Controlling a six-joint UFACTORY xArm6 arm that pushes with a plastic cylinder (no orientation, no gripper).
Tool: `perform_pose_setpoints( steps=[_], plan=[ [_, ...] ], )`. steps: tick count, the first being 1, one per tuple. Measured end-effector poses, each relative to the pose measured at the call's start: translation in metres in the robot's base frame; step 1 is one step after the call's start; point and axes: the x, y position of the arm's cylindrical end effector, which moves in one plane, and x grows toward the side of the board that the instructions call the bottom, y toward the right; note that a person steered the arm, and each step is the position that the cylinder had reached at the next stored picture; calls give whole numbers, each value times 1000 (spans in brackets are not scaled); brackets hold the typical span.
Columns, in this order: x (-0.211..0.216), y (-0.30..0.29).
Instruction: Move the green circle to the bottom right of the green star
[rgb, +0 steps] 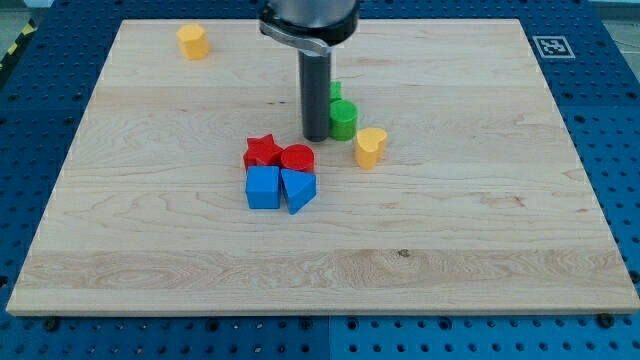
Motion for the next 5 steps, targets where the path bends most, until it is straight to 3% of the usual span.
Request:
perform_pose_setpoints(
  steps=[1, 5],
  plan=[
    [2, 28],
    [2, 43]
  ],
)
